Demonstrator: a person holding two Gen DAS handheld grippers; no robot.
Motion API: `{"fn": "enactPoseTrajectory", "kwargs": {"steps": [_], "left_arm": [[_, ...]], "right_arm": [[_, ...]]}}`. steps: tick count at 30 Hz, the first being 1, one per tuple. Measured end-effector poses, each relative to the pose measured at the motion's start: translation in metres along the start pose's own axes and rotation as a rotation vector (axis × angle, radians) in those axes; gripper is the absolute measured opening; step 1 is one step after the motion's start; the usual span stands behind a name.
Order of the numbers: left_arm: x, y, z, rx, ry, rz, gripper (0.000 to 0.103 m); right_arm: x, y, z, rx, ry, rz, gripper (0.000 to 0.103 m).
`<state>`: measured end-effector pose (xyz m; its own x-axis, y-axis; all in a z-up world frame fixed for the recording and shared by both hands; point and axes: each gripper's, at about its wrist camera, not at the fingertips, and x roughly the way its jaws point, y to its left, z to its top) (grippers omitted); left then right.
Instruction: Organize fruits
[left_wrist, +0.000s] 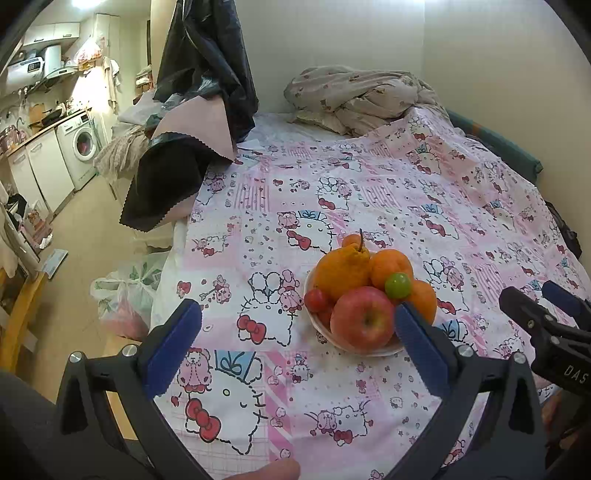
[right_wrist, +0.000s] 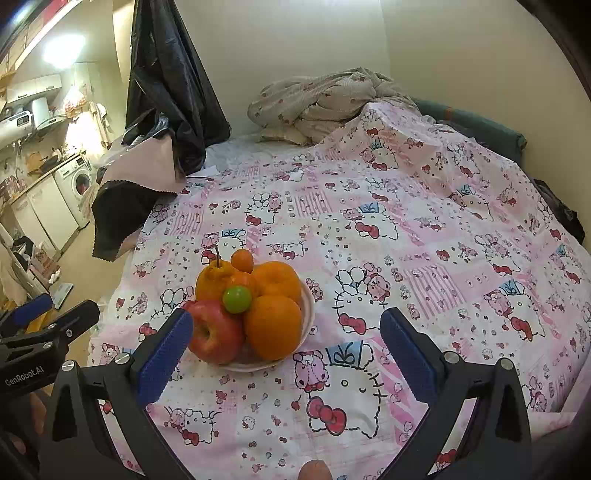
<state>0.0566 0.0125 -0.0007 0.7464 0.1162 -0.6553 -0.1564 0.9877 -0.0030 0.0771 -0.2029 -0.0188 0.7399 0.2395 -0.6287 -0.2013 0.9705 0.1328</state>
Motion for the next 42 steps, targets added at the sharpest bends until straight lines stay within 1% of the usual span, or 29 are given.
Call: {"fn": "enactPoseTrajectory", "kwargs": {"steps": [8,42], "left_arm": [[-0.0001,0.0004,-0.0011,0.003,0.002,-0.003,0.103],[0.0004,0.0017,-0.0021,-0.005,0.009,-0.010,0.103]], "right_arm": [[0.0012,-0.0007,0.0002,0.011,0.007,0.000,0.103],[-0.0014,-0.0017,0.0025,0.011,-0.013,-0.014,0.103]]}}
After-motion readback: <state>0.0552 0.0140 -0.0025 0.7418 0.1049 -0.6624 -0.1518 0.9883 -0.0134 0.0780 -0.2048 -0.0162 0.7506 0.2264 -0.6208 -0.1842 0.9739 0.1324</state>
